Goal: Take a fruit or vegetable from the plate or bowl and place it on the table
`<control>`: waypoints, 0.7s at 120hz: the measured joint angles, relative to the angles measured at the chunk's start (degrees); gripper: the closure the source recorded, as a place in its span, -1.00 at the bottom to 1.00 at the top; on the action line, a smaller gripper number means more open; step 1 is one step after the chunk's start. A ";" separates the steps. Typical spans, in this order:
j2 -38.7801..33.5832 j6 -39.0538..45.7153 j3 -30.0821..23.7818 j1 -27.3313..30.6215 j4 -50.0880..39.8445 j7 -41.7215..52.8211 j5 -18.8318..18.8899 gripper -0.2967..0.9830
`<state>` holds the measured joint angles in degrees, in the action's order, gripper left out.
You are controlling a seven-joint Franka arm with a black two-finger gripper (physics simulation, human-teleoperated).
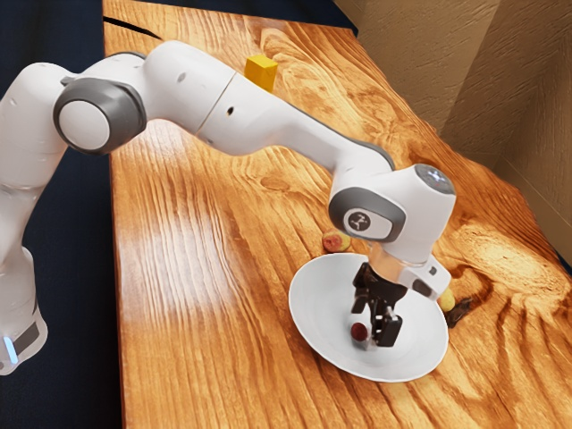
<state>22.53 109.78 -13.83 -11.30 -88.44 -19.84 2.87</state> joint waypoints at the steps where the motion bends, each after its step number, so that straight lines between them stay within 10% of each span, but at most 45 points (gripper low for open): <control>1: 0.01 0.07 0.02 0.00 -0.07 -0.01 -0.05 -0.50; 84: 0.45 0.62 0.30 0.23 -1.16 -0.29 -0.93 -0.50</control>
<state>22.98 110.40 -13.53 -11.07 -89.60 -20.13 1.94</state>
